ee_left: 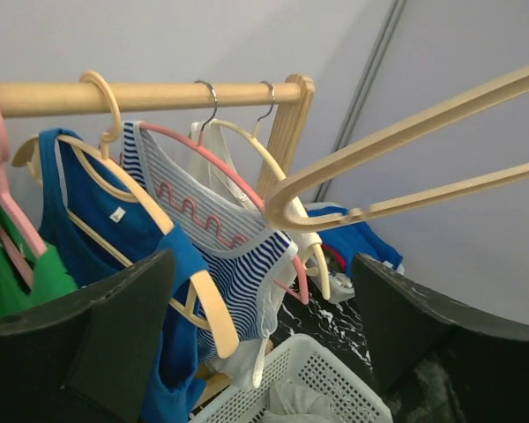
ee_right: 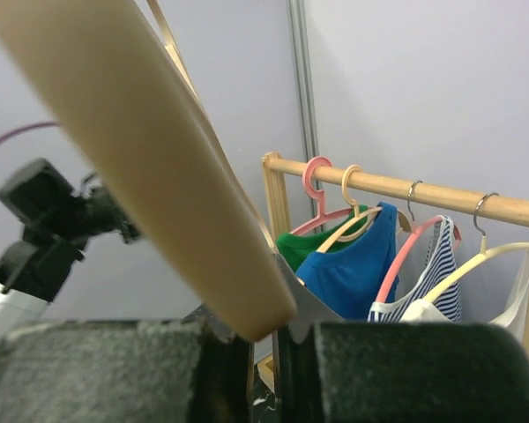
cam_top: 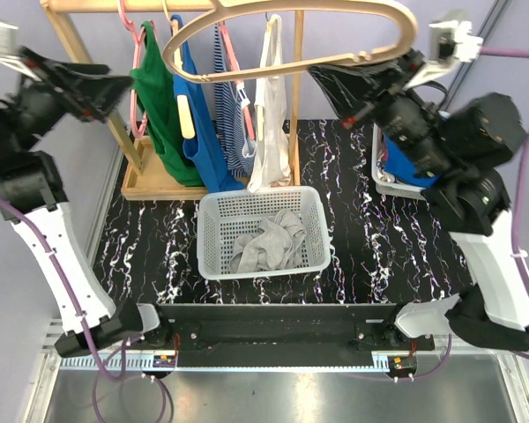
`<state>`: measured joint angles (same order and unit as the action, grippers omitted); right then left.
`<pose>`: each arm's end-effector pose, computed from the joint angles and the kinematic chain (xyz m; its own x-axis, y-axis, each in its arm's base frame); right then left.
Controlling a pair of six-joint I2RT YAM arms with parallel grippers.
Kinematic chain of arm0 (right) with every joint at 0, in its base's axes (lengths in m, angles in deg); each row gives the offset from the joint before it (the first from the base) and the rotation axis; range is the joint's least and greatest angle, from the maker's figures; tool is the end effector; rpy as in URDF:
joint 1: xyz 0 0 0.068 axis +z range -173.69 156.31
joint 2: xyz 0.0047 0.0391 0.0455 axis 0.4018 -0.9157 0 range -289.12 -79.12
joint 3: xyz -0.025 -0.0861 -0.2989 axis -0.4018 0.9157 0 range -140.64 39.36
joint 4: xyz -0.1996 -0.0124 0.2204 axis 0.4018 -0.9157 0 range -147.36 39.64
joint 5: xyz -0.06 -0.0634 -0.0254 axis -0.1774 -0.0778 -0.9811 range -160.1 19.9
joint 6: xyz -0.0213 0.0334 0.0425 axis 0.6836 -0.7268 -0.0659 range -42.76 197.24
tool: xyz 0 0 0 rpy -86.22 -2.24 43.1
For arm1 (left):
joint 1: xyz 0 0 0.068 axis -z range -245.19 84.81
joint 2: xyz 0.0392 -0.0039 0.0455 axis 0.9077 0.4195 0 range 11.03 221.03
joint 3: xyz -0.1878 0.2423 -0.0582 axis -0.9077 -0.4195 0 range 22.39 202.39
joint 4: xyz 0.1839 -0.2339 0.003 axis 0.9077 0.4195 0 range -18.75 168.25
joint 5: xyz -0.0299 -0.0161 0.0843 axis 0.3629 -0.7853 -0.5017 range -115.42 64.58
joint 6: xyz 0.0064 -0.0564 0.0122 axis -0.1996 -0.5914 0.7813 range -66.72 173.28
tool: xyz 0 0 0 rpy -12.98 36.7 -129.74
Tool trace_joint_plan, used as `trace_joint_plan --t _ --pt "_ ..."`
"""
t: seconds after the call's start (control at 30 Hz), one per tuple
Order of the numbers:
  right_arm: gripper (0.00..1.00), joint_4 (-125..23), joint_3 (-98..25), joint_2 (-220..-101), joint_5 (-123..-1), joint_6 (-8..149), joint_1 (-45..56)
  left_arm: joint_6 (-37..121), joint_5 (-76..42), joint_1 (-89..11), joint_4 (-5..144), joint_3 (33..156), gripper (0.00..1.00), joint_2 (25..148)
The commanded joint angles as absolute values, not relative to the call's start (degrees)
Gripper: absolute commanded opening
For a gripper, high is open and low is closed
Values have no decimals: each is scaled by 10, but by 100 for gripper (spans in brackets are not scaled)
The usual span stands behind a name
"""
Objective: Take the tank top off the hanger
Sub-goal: Place the hanger at the clothesline.
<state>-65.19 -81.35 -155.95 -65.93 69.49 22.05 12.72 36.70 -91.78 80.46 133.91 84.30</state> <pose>0.1474 0.1556 0.7055 0.2335 0.4323 -0.8710 -0.7974 0.5977 0.0829 0.1947 0.0564 0.6728 0.0165 -0.3317 -0.9432 0.6483 0.7217 -0.2425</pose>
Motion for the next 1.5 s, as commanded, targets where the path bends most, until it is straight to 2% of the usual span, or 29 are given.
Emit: trace_joint_plan --t 0.0,0.03,0.2,0.37,0.47,0.53,0.57,0.67,0.73,0.87,1.07,1.2,1.47 --pt "0 -619 -783 -1517 -654 653 219 391 64 -775 995 1304 78 823" --pt "1 -620 -770 -1501 -656 652 219 415 3 -745 1003 1300 71 822" --pt "1 -621 -739 -1464 -662 650 219 514 -276 -598 1016 1212 65 794" --pt "1 -624 -704 -1449 -656 643 219 491 -302 -585 973 1076 61 710" --pt "1 -632 -689 -1447 -656 637 220 480 -197 -586 989 1051 67 655" --pt "1 -633 -673 -1441 -656 634 219 478 -148 -586 1039 1086 70 642" --pt "1 -635 -668 -1439 -656 634 218 485 -79 -590 1054 1097 74 639" --pt "1 -644 -651 -1427 -660 635 218 477 31 -595 1079 1119 78 625" --pt "1 -649 -636 -1410 -666 634 218 466 67 -603 1080 1118 79 624" --pt "1 -666 -612 -1378 -663 621 219 470 214 -614 1081 1116 78 634" --pt "0 -681 -589 -1348 -643 600 220 463 343 -626 1074 1126 79 661" --pt "0 -698 -583 -1346 -620 576 218 463 396 -630 1065 1126 76 672" --pt "0 -697 -519 -1327 -595 541 219 415 548 -635 1008 1131 54 683"
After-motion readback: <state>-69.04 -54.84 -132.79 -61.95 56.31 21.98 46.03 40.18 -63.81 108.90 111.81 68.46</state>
